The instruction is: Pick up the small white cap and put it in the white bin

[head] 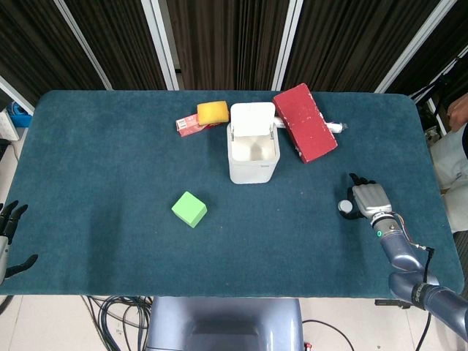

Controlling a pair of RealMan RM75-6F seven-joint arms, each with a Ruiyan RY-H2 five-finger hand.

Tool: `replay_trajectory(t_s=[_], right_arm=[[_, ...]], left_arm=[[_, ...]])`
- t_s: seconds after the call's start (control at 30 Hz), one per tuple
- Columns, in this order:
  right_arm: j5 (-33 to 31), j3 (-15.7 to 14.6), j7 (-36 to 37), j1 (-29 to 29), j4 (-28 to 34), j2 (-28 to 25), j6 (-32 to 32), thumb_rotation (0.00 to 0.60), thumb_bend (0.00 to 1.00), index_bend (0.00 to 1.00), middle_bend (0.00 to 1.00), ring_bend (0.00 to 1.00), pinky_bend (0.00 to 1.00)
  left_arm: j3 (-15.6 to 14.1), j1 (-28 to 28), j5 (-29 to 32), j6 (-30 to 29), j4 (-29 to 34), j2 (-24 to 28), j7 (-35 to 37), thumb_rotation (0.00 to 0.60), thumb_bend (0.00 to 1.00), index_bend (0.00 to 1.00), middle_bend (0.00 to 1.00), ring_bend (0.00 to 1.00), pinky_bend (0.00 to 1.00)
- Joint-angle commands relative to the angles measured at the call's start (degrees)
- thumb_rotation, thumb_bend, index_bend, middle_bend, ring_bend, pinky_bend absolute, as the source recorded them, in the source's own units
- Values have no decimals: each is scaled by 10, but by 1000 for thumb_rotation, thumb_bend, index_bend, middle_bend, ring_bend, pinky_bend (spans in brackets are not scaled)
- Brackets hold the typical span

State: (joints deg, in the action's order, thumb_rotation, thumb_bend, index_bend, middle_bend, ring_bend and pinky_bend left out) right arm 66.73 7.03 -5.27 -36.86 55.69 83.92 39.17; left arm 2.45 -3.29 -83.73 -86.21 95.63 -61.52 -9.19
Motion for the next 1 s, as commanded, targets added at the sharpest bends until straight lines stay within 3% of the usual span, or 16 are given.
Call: replay_trajectory(t_s=[0.03,0.27,0.5,0.8,1.0], right_arm=[[10,10,9,0,28,-18,22,600,202,502,107,136,234],[24,53,-5,-17,155,-96,74,600,202,502,107,136,234],[-58,116,-98,-82,263,-157,50,600,202,502,107,136,233],[-196,157,-223,-200,287,-147,23,600,202,498,107,136,233],[-336,146,-319,-285,278,-112,46,600,202,486,107,136,234]], left_arm=[[0,0,1,0,0,0,-1,600,172,164,139,12,33],[0,0,2,1,3,1,0,600,172,164,139,12,31],[-2,0,-1,3,5,5,6,600,172,164,138,12,31],[-3,0,-4,4,4,6,10,600,172,167,139,12,31],[-5,-1,-8,6,4,9,18,600,172,168,139,12,30]])
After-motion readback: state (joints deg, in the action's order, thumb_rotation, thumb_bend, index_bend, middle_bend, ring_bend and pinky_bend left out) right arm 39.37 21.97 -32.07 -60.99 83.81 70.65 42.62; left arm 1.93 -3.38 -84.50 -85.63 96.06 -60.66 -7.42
